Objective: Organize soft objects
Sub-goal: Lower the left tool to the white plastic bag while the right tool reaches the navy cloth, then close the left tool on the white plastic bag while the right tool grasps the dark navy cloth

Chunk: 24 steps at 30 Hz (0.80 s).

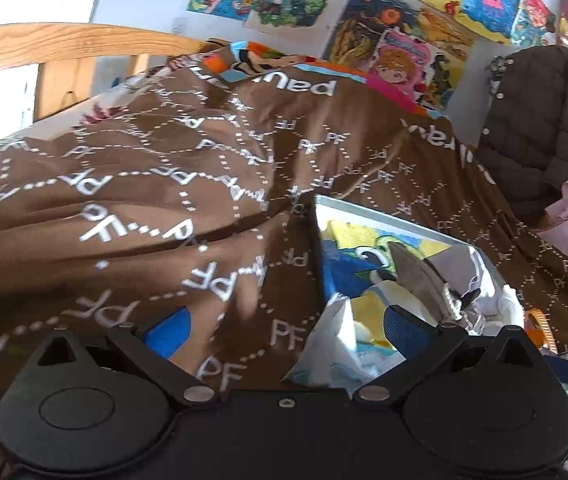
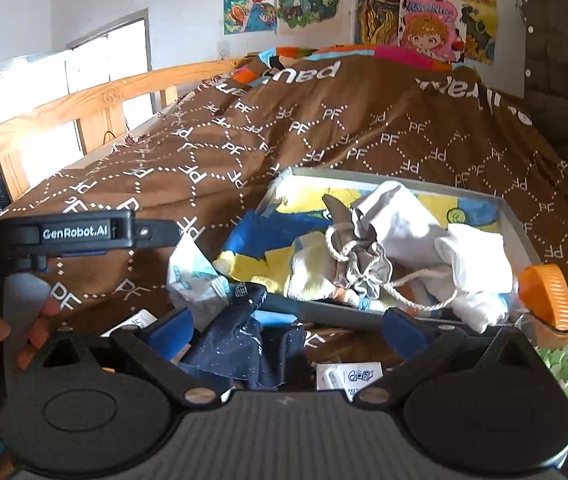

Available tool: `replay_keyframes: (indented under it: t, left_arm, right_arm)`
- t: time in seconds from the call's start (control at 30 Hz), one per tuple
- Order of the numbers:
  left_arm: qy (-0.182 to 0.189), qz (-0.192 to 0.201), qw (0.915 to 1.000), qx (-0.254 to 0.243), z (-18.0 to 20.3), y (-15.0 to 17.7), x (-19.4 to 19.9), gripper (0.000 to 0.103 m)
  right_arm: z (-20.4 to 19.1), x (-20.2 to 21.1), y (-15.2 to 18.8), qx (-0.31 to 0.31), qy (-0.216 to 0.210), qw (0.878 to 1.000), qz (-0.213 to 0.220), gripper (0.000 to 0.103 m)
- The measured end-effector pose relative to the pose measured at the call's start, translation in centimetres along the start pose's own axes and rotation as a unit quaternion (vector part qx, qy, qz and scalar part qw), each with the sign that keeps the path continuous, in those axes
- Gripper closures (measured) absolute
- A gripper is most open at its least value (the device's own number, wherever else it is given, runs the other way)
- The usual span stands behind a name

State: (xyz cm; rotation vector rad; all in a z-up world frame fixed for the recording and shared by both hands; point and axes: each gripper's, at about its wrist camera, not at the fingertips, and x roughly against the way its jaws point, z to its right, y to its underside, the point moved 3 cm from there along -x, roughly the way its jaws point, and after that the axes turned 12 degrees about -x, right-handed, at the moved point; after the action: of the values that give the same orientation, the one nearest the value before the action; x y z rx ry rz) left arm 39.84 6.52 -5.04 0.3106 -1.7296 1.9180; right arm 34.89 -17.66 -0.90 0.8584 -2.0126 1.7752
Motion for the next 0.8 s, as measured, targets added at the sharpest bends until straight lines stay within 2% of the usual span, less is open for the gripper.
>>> replay_keyframes:
  t: [0.1, 0.3, 0.47, 0.67, 0.73, 0.8]
  left_arm:
    - [0.024, -0.003, 0.9997, -0.004, 0.3, -0.3, -1.4, 0.001]
    - [0.068, -0.043, 0.9968, -0.001, 0.6, -0.4, -4.3, 0.001]
    - [0.113, -0.037, 0.9929, 0.003, 0.4, 0.3, -4.8, 0.002]
    - [0.151, -0.059, 0.9863, 0.028, -0.3, 0.6, -6.2, 0.019]
    - [0.155, -0.074, 0.9849, 0.021, -0.2, 0.7, -6.6, 0.034]
    - [0.154, -0.077, 0.985, 0.018, -0.4, 0.7, -6.6, 0.042]
  right_arm:
    - [0.2, -0.7, 0.3, 0.0, 0.004, 1.0, -0.006, 0.0]
    - [0.3, -2.1, 1.1, 0.017, 0.008, 1.0, -0.019, 0.0]
    - [0.2, -3.1, 0.9, 0.011, -0.001, 1.0, -0.027, 0.003]
    - [-0.3, -4.3, 1.0, 0.02, -0.001, 0.999, -0.051, 0.016]
    - [-0.4, -4.7, 1.1, 0.022, -0.003, 0.998, -0.058, 0.023]
    - [-0.5, -4.9, 1.2, 0.017, -0.005, 0.998, -0.065, 0.029]
